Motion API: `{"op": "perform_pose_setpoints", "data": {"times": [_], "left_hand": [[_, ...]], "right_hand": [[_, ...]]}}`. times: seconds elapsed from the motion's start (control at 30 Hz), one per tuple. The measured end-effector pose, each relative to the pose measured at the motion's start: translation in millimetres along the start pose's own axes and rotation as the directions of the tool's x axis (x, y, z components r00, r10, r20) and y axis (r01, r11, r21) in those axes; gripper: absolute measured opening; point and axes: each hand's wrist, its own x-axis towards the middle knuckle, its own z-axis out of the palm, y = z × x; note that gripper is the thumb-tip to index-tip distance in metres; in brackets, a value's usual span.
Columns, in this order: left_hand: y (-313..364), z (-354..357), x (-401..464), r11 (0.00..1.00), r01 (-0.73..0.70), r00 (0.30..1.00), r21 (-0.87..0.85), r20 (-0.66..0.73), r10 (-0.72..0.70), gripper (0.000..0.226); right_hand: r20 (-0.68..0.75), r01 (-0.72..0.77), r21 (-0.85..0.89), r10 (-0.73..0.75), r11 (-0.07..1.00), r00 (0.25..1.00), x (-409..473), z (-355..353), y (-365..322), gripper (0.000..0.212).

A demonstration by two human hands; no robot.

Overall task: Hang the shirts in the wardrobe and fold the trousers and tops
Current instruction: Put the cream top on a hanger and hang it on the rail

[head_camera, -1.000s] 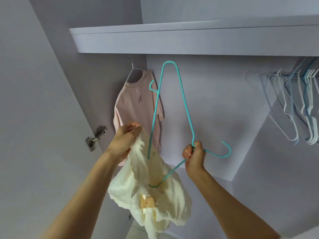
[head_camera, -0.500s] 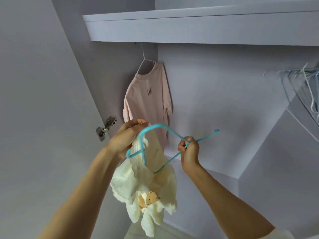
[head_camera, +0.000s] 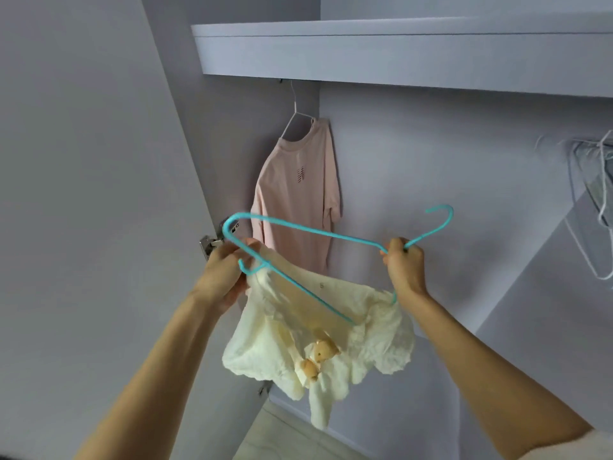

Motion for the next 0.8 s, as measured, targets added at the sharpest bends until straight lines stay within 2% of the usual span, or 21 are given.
{"op": "perform_pose_setpoints", "data": {"times": [0.1,0.17,0.2,0.23,0.3,0.37,0.4,0.5,0.6,0.7,0.8], "left_hand": [[14.8,15.5,-4.8,0.986,0.043,0.994,-0.163,0.105,-0.026,0.016],[21.2,22.3,-5.7,0.992,0.015,0.995,-0.123,0.097,-0.003,0.015],[23.3,22.4,-5.4,0.997,-0.021,0.999,-0.073,0.046,0.024,0.017],[23.5,19.6,-3.5,0.998,-0.069,0.997,0.005,-0.042,0.069,0.019],[19.9,5.6,2.8,0.942,-0.157,0.947,0.298,-0.226,0.23,0.019],[11.6,-13.8,6.0,0.784,-0.129,0.883,0.607,-0.29,0.37,0.011],[6.8,-22.5,5.3,0.715,-0.087,0.865,0.694,-0.304,0.4,0.01],[-3.6,-36.9,2.2,0.649,-0.042,0.832,0.759,-0.333,0.444,0.012],[0.2,-34.3,1.9,0.613,-0.08,0.809,0.786,-0.308,0.5,0.012],[6.8,-19.8,0.7,0.57,-0.182,0.849,0.801,-0.165,0.503,0.013],[0.8,-0.4,0.5,0.547,-0.197,0.916,0.814,-0.046,0.399,0.018]], "right_hand": [[-0.038,-0.247,0.205,0.26,0.947,0.965,-13.0,9.6,26.5,0.038],[-0.019,-0.287,0.206,0.297,0.936,0.955,-21.7,14.2,39.4,0.036],[-0.017,-0.28,0.184,0.288,0.942,0.957,-23.3,14.4,42.8,0.035],[-0.026,-0.259,0.16,0.267,0.952,0.963,-23.4,12.6,43.3,0.034],[-0.074,-0.155,0.063,0.159,0.986,0.984,-17.4,4.5,40.9,0.032],[-0.105,-0.031,-0.058,0.024,0.998,0.994,-10.8,-5.0,33.7,0.026],[-0.109,0.035,-0.109,-0.047,0.993,0.993,-8.9,-9.3,28.9,0.024],[-0.066,0.199,-0.284,-0.226,0.938,0.972,-8.5,-15.6,17.5,0.025],[0.049,0.281,-0.519,-0.3,0.807,0.953,-8.5,-18.9,16.6,0.018],[0.13,0.34,-0.666,-0.345,0.664,0.929,-12.3,-16.3,12.5,0.023],[0.32,0.475,-0.635,-0.352,0.609,0.879,-26.6,-2.2,4.6,0.029]]}}
